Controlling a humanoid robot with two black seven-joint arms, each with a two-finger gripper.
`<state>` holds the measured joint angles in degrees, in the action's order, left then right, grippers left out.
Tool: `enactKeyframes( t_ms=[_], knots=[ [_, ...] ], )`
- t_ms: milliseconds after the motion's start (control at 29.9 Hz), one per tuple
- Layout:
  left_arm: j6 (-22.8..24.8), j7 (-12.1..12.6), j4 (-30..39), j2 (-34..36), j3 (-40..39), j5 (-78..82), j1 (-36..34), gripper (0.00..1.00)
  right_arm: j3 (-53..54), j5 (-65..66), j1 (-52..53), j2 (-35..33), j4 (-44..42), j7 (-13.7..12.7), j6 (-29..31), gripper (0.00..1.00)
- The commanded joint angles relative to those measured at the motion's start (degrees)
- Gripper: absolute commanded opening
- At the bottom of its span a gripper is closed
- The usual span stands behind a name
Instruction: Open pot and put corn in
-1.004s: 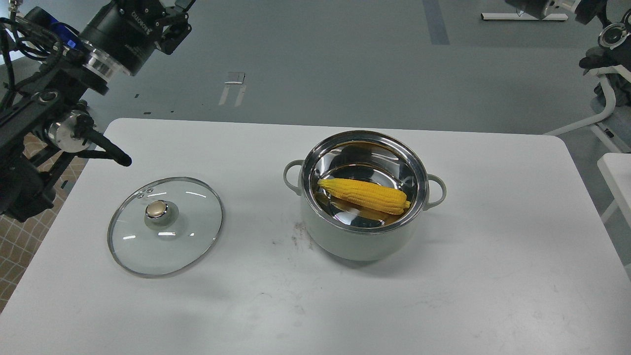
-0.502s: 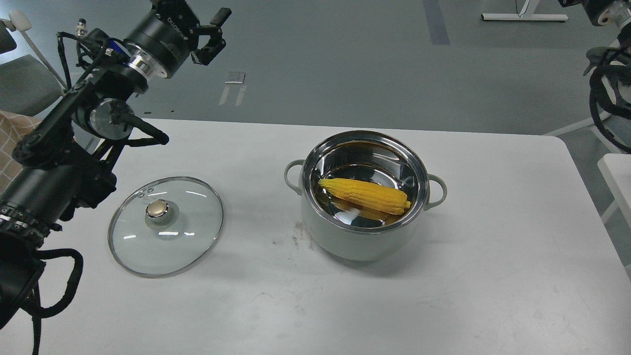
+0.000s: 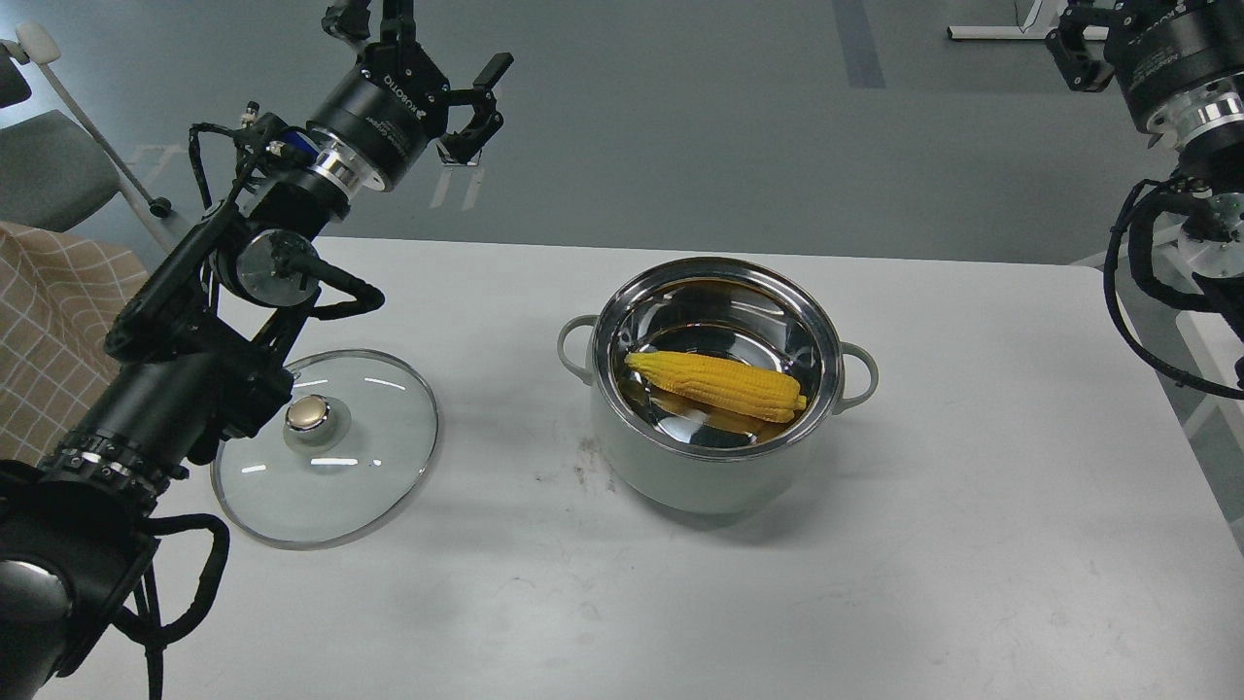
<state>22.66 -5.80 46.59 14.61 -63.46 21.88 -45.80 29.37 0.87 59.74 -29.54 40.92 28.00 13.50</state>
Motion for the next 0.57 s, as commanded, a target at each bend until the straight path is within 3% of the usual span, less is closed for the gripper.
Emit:
enactKeyframes(
  t_ms=[0,134,234,536],
  knots=[
    [-1.9,1.1,-5.6,-0.7,0.0,0.0,-4.1,0.98,0.3,0.1,-2.6,0.4,-0.3,0.0,0.5,1.0],
    [-0.3,0.4,-4.7,-3.1,-0.2,-0.3,-3.7,0.98,3.9,0.0,-5.1,1.8,-0.3,0.0,1.4,1.0],
    [5.3,1.0,-4.1,-3.8,-1.7,-1.3,-3.0,0.98,5.8,-0.5,-5.6,1.9,-0.1,0.0,3.1,1.0],
    [5.3,1.4,-3.8,-3.7,-1.9,-2.9,-2.8,0.98,6.0,-0.2,-5.6,2.0,0.3,0.0,3.4,1.0]
  ],
)
